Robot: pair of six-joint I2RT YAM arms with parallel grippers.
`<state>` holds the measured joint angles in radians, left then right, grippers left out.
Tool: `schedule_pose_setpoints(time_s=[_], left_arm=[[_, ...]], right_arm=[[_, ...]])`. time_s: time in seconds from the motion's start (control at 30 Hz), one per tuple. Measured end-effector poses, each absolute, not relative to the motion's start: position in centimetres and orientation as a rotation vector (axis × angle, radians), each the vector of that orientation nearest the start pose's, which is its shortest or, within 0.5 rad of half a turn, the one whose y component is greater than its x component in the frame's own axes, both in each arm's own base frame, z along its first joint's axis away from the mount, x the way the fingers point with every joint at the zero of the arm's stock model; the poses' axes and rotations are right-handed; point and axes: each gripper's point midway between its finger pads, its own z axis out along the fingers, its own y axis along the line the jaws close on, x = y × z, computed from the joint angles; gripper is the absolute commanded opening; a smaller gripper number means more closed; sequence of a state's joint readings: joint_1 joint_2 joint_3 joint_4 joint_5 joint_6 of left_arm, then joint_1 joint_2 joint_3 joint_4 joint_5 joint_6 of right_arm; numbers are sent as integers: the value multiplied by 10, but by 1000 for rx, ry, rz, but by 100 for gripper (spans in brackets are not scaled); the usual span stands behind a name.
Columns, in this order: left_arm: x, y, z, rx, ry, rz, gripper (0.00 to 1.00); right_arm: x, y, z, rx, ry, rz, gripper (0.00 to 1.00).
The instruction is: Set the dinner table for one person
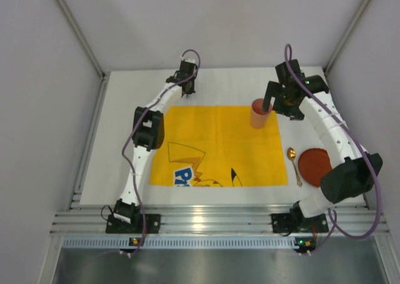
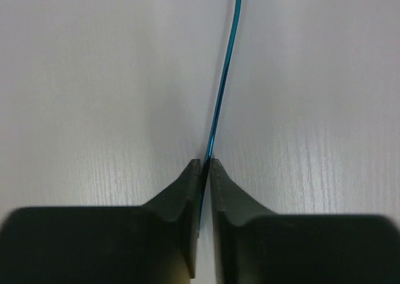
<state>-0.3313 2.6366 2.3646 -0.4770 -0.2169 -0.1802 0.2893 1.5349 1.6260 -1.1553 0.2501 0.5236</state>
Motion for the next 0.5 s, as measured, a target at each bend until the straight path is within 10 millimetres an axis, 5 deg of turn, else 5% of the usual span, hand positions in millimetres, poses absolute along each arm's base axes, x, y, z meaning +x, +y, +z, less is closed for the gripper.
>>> schedule_pose_setpoints(time_s=[0.2,0.37,0.5], left_arm=[[630,-185,37,45,2295,-22,0],[607,-177,48,-91,2340,-221,0],[617,-171,101,-213,2256,-536,0]], right_arm=[[332,73,222,370,2561,-35,94],[332,70,222,365,2555,-22,94],[323,64,220,387,2559,5,94]])
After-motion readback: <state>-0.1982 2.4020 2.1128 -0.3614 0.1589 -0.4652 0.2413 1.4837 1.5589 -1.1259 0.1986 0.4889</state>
